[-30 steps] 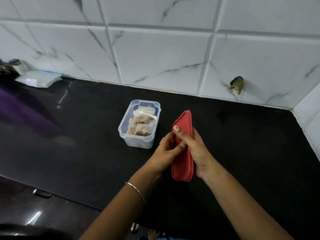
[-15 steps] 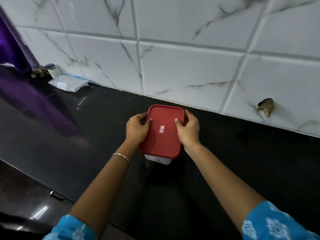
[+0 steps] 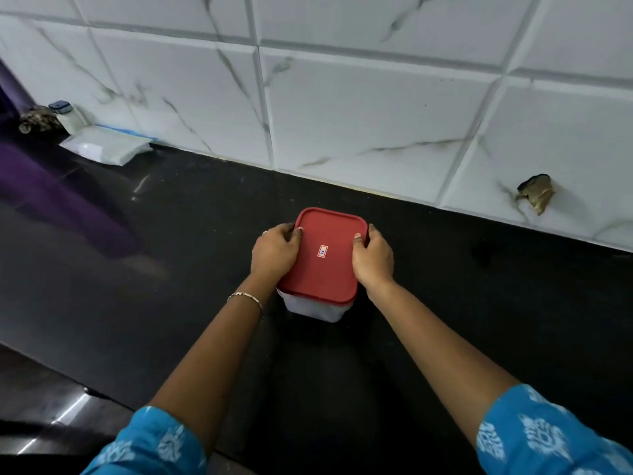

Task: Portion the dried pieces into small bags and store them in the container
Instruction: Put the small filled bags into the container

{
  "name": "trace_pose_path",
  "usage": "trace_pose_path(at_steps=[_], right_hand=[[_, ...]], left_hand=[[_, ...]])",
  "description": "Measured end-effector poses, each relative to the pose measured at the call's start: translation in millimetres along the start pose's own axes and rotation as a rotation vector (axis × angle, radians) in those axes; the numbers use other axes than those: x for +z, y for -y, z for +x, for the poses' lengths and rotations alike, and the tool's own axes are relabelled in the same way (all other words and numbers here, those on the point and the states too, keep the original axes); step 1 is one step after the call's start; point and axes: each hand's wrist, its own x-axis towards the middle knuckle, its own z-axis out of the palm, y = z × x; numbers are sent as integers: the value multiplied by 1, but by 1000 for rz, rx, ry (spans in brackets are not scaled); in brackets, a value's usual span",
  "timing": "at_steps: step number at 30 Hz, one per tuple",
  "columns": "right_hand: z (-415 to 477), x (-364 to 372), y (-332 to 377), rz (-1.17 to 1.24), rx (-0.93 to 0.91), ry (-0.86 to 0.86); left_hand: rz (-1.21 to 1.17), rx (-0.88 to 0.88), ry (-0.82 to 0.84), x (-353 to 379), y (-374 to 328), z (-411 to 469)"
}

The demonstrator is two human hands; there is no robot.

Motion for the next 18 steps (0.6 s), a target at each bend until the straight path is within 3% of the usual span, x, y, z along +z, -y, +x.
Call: trace_pose_path(at_steps=[18], right_hand=[[-18,-132,-81,-50,97,-279]], left_hand=[[-1,300,294,108,-90,-66]])
